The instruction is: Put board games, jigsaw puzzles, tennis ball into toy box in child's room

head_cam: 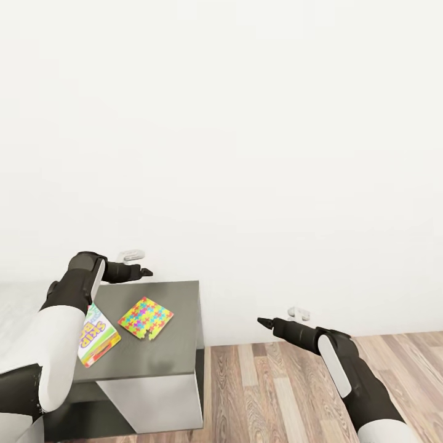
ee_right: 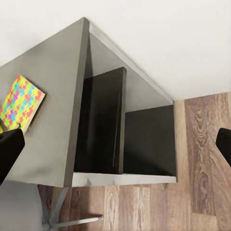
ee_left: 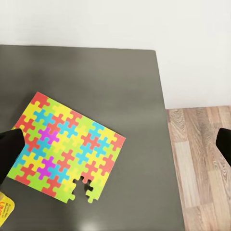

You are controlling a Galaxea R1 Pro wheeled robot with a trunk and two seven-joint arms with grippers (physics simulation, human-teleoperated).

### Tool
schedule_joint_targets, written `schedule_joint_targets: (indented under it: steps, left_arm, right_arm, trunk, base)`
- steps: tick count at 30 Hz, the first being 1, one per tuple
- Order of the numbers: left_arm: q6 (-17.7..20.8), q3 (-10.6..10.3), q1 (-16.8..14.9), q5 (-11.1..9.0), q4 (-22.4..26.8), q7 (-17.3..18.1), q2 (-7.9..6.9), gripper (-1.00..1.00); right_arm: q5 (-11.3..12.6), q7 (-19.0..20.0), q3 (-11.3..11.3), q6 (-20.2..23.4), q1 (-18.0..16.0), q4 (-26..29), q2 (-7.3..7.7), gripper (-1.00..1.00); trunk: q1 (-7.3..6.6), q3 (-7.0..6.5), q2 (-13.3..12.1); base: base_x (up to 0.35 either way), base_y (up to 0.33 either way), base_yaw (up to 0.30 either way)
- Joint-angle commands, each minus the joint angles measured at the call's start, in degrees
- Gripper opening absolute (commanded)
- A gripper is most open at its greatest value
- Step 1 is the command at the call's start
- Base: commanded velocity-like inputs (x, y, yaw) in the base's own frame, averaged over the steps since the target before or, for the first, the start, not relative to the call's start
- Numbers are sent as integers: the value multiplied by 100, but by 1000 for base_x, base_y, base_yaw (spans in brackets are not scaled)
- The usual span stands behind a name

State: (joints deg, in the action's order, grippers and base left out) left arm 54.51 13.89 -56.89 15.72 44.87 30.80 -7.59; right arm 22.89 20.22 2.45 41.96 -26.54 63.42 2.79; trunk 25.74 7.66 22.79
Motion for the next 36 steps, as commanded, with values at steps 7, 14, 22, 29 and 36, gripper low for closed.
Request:
schedule_joint_targets:
  steps: [7,14,22,29,36]
  left_arm:
    - [12,12,-6,71,-178,45,-3,100]
    - [-101,8,-6,68,-308,-214,-5,100]
    - [-384,53,-6,34,-792,-959,-13,100]
    - [-486,44,-6,56,-919,-1116,-6,100]
    - [-537,29,-6,58,-945,-1128,-6,100]
  right_arm:
    - [-4,42,10,37,-8,-4,-4,100]
    - [3,44,10,35,-9,-5,-5,100]
    - [12,44,10,39,-9,-5,-5,100]
    - [13,44,10,40,-9,-5,-6,100]
    - [13,44,10,41,-9,-5,-6,100]
  trunk:
    - [4,13,12]
    - [4,13,12]
    - [4,13,12]
    - [4,13,12]
    - [4,13,12]
  base:
    - [136,97,0]
    - [30,22,0]
    - [54,2,0]
    - [44,0,0]
    - [84,0,0]
